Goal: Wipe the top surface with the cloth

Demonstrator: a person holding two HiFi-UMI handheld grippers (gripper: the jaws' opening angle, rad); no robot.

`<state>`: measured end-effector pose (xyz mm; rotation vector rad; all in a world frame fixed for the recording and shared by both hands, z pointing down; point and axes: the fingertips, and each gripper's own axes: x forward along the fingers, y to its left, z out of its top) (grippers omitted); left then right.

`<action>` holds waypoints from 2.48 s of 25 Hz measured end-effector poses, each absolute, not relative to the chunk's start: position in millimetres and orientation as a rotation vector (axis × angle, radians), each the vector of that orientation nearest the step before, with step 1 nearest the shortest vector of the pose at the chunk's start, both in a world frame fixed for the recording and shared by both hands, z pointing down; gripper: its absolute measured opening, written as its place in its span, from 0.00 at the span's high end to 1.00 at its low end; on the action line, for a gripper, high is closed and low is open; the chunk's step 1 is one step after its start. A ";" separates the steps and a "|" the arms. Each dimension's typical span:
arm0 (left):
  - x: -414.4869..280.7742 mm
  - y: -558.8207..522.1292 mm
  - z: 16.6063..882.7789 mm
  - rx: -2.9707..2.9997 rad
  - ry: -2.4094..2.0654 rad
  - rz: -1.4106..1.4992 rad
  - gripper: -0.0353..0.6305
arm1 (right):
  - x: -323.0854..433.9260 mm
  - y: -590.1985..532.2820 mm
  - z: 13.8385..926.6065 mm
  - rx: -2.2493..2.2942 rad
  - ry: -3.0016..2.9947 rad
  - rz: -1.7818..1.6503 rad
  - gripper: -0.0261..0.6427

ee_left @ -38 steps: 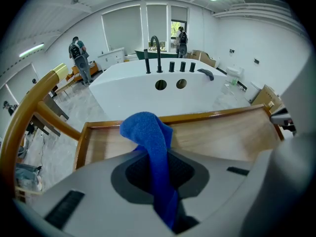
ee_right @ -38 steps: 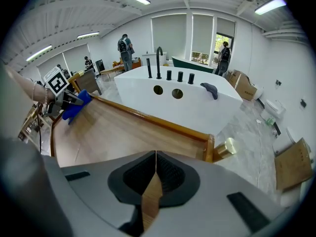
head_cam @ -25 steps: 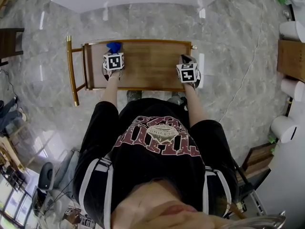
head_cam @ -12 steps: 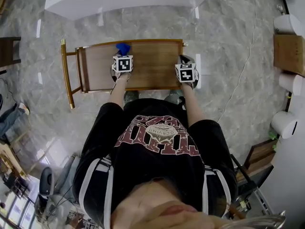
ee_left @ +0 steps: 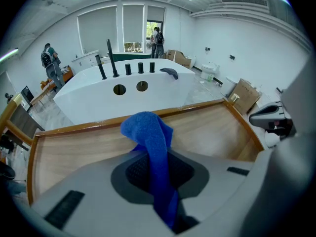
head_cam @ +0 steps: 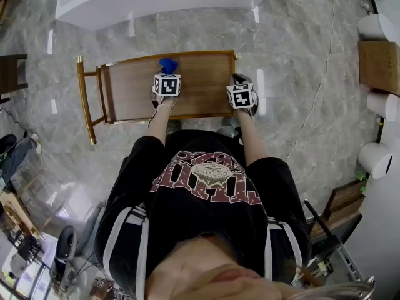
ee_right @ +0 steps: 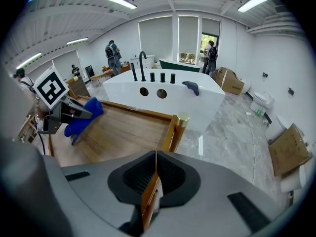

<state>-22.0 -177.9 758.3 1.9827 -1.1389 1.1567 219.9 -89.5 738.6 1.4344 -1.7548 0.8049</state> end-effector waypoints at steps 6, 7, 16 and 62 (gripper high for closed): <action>3.4 -178.9 761.2 1.996 -1.085 1.168 0.80 | 213.9 -87.3 743.7 1.387 -1.751 0.824 0.93; 8.6 -178.4 763.3 2.000 -1.071 1.172 0.80 | 212.9 -87.2 744.7 1.375 -1.750 0.825 0.93; 68.5 -172.0 769.7 2.076 -0.964 1.210 0.80 | 209.0 -76.7 750.7 1.273 -1.765 0.797 0.93; 218.6 -106.8 764.8 2.161 -0.677 1.100 0.80 | 218.0 -33.8 752.9 1.294 -1.789 0.948 0.93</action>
